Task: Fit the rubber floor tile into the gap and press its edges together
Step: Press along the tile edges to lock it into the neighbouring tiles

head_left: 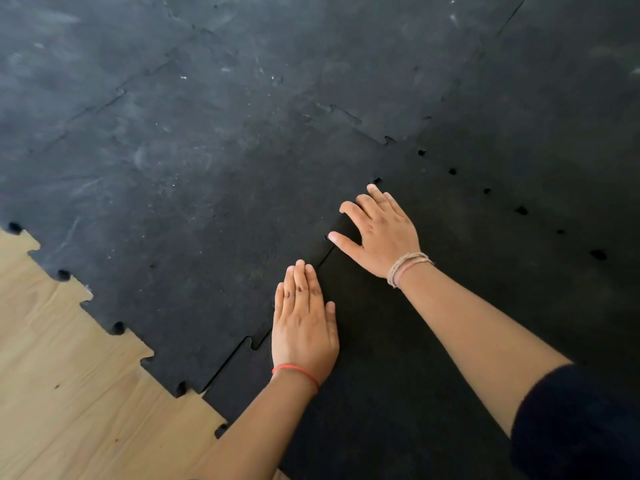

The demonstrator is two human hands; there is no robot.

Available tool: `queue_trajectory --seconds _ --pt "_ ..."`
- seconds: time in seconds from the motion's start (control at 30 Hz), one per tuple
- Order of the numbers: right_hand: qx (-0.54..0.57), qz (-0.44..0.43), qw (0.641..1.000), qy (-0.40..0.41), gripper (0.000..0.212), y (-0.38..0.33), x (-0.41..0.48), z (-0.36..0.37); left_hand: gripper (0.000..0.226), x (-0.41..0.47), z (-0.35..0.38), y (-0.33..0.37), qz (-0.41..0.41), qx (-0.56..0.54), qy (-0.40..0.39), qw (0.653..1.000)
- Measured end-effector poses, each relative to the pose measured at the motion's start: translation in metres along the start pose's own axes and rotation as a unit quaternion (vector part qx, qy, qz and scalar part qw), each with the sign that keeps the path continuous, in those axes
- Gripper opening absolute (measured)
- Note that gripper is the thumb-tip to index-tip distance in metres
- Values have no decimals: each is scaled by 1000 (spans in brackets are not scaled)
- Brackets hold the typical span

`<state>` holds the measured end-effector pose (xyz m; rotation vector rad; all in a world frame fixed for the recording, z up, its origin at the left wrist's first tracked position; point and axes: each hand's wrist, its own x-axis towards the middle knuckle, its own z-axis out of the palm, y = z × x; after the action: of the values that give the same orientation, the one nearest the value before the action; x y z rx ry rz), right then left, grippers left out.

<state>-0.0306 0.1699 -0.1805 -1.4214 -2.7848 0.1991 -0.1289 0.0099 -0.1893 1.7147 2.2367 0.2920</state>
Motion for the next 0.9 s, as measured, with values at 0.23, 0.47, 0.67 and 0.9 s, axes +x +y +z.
queue_trajectory --seconds 0.23,0.47,0.67,0.9 --pt "-12 19 999 -43 61 7 6 11 57 6 3 -3 -4 15 -26 1000" --pt "-31 -62 996 -60 64 6 -32 10 60 -3 3 -16 49 28 -37 998" --pt "-42 -114 986 -118 57 13 -36 7 63 -9 0 -13 50 70 -23 996" --pt "-27 -110 968 -226 57 13 -13 -15 63 -7 -12 -6 52 96 -82 991"
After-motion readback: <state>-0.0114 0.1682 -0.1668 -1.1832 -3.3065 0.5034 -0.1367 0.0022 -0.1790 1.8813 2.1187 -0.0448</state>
